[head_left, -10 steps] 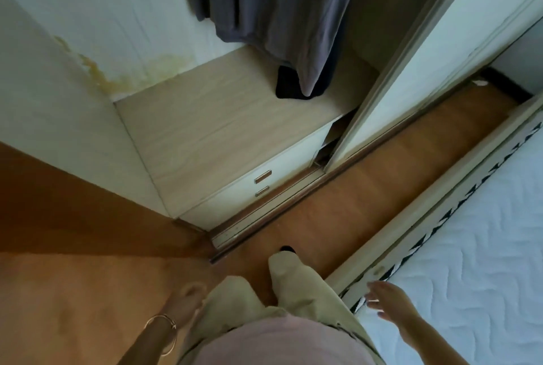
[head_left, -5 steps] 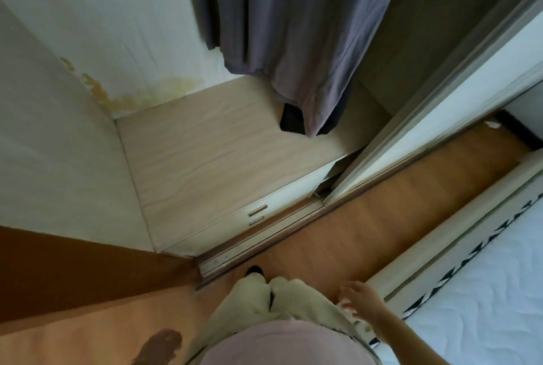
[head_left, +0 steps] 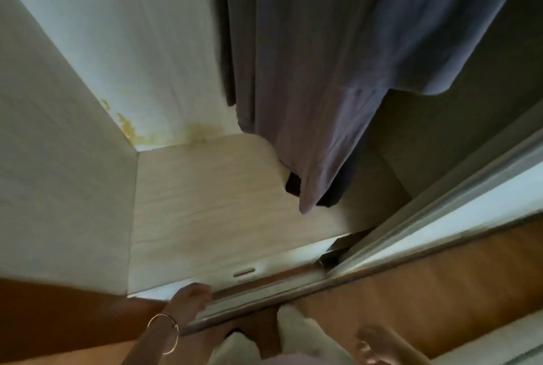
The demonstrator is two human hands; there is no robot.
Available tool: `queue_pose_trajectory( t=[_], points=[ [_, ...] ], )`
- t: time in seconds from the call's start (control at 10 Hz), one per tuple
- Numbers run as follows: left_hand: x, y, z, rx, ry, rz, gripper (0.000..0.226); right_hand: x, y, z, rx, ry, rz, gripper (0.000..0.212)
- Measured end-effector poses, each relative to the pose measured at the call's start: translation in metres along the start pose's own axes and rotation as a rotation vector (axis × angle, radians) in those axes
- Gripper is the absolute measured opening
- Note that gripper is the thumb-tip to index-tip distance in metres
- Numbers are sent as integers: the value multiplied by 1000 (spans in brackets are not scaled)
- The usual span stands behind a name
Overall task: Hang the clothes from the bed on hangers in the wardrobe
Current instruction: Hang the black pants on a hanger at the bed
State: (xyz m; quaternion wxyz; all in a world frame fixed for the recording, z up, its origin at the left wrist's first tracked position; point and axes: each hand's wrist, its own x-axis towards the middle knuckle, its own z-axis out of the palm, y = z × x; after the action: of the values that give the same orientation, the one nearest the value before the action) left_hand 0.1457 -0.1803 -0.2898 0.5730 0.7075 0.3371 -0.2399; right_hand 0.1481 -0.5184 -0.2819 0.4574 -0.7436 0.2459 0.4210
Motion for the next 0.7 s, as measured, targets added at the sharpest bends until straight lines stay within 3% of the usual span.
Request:
queue_pose_trajectory(
  t=[0.1, 0.2, 0.3, 0.4, 0.5, 0.6, 0.7],
  points=[
    [-15, 105, 25, -124, 90, 200, 26, 8, -99, -51, -316, -32, -294, 34],
    [-52, 210, 26, -138, 176, 605, 18, -41, -198, -67, -5, -28, -515, 27],
    [-106, 295, 18, -224, 214, 1001, 13, -119, -266, -100, -189, -127, -877, 28],
    [-168, 367, 12, -215, 200, 1292, 15, -191, -301, -122, -337, -217, -1101, 34],
    [-209, 422, 12, -186, 179, 1473, 22, -239, -326, -124, -336, -196, -1352, 31],
    [-230, 475, 13, -205, 199, 1546, 13, -278, -355, -125, -157, 26, -1679, 20],
    [-245, 519, 12, -199, 246, 1544, 15, -311, -391, -139, 91, 387, -1975, 18]
  ],
)
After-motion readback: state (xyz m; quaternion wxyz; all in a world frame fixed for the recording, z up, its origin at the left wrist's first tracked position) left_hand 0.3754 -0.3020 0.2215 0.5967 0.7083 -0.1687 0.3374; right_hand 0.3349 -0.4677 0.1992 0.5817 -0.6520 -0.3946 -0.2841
